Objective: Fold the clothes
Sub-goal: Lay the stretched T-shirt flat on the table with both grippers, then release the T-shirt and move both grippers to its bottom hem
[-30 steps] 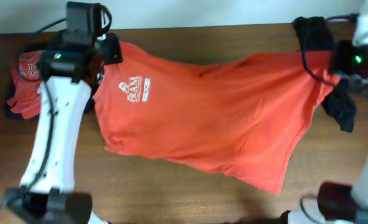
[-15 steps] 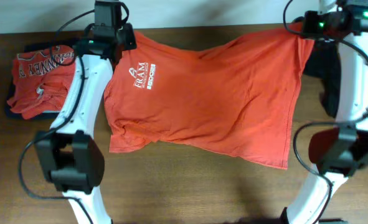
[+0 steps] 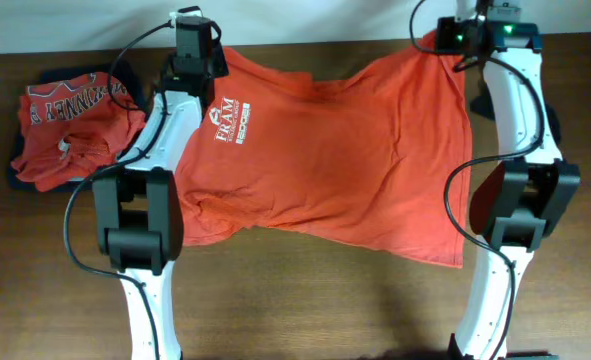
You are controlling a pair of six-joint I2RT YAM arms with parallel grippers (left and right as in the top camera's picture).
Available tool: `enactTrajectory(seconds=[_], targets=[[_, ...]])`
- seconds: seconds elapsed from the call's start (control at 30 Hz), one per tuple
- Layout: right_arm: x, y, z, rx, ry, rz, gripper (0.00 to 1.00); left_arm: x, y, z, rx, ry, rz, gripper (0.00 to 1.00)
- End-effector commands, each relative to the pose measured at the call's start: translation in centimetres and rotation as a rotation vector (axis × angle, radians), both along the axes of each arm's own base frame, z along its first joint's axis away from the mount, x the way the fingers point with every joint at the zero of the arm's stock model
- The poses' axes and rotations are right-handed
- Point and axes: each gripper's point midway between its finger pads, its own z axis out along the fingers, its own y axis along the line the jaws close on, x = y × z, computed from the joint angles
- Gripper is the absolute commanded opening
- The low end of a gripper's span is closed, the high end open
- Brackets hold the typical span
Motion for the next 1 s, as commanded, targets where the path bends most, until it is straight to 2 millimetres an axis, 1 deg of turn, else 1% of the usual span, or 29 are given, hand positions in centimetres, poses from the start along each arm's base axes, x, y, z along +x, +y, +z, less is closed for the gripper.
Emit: enactTrajectory(seconds=[0.0, 0.03, 0.07, 0.1, 0.13, 0.17, 0.23, 0.3, 0.33, 0.37, 0.43, 0.53, 0.67, 0.73, 0.77, 0.83, 0.97], targets=[[0.6, -0.3, 1.3, 0.009, -0.047, -0.02, 0.27, 0.6, 1.2, 1.2, 0.034, -0.058, 0.055, 0.16], [0.6, -0.7, 1.4, 0.012, -0.047, -0.039, 0.46, 0.8, 1.2, 1.5, 0.051, -0.067, 0.044, 0.32], [0.5, -1.1, 1.3, 0.018, -0.042, -0.061, 0.62, 0.9, 1.2, 1.7, 0.076, -0.069, 0.029, 0.51], [0.4, -1.2, 1.2, 0.023, -0.036, -0.067, 0.74, 0.9, 1.2, 1.8, 0.088, -0.068, 0.023, 0.69], [0.1, -1.5, 1.1, 0.027, -0.024, -0.075, 0.95, 0.8, 1.2, 1.7, 0.113, -0.059, 0.008, 0.98], [0.0, -1.6, 1.0, 0.033, -0.017, -0.082, 0.99, 0.8, 1.2, 1.7, 0.126, -0.053, 0.001, 0.99], [-0.5, -1.9, 0.9, 0.045, 0.004, -0.098, 0.99, 0.5, 1.3, 1.7, 0.14, -0.035, -0.006, 0.99], [-1.4, -2.2, 1.3, 0.068, 0.029, -0.122, 0.98, 0.1, 1.6, 1.9, 0.141, -0.014, -0.005, 0.99], [-2.0, -2.2, 2.1, 0.084, 0.035, -0.132, 0.99, -0.3, 1.4, 2.2, 0.137, 0.001, -0.016, 0.99], [-2.9, -1.8, 3.4, 0.102, 0.039, -0.122, 0.98, -1.1, 1.3, 2.8, 0.135, 0.028, -0.028, 0.99], [-4.0, -1.3, 5.0, 0.118, 0.038, -0.106, 0.98, -2.0, 1.0, 3.8, 0.124, 0.053, -0.05, 0.99], [-6.6, -0.5, 8.0, 0.14, 0.048, -0.09, 0.99, -4.5, -0.3, 6.2, 0.085, 0.097, -0.123, 0.99], [-11.0, 0.3, 11.6, 0.148, 0.077, -0.085, 0.98, -8.9, -1.5, 10.2, 0.029, 0.152, -0.209, 0.99], [-13.9, 0.5, 13.2, 0.147, 0.104, -0.093, 0.98, -11.4, -1.7, 12.0, 0.007, 0.182, -0.235, 0.99], [-15.0, 0.6, 13.7, 0.147, 0.119, -0.096, 0.98, -12.6, -1.6, 12.6, 0.0, 0.198, -0.232, 0.99], [-17.9, 1.0, 14.7, 0.15, 0.156, -0.099, 0.99, -14.9, -1.2, 13.7, -0.007, 0.234, -0.225, 0.99], [-23.5, 1.1, 16.1, 0.126, 0.233, -0.131, 0.99, -19.7, -0.5, 14.7, -0.085, 0.324, -0.152, 0.99]])
